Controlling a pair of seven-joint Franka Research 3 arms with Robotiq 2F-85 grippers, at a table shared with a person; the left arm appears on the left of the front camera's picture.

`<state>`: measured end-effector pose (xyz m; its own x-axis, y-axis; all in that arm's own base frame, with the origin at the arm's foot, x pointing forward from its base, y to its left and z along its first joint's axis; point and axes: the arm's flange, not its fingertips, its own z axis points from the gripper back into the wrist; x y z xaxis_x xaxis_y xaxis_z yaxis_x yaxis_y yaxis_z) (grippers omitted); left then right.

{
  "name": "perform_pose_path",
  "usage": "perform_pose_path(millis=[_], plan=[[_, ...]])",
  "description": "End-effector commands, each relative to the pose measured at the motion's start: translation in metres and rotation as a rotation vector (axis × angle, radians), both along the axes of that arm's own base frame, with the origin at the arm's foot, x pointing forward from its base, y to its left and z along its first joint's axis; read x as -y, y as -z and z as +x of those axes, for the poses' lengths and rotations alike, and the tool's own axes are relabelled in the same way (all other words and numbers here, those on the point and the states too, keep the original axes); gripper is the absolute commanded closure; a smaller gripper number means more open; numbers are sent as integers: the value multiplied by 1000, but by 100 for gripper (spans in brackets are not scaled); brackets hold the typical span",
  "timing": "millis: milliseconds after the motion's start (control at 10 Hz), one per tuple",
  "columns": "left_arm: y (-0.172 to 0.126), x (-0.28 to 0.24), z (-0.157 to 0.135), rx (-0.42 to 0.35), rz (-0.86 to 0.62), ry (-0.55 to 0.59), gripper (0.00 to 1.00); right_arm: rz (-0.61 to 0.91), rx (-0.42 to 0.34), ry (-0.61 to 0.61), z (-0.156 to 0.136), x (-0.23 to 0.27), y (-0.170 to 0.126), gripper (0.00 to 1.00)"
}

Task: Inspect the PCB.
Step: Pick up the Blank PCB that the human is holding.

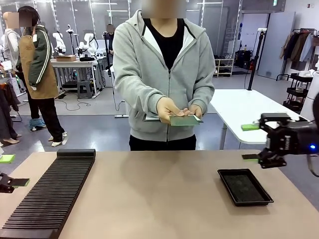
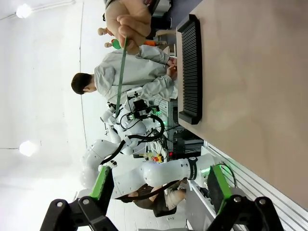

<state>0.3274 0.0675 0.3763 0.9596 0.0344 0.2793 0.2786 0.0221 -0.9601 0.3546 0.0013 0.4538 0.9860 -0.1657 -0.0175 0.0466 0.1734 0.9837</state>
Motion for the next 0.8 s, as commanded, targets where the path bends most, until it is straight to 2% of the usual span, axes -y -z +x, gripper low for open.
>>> perform_pose_path(millis=[0,700], plan=[[-1,0,0,3,3,-3,0,-8,-58,14,-12,-35,3,0],[-1,0,0,3,3,-3,0,25,-118,-54,28,-95,-17,0]])
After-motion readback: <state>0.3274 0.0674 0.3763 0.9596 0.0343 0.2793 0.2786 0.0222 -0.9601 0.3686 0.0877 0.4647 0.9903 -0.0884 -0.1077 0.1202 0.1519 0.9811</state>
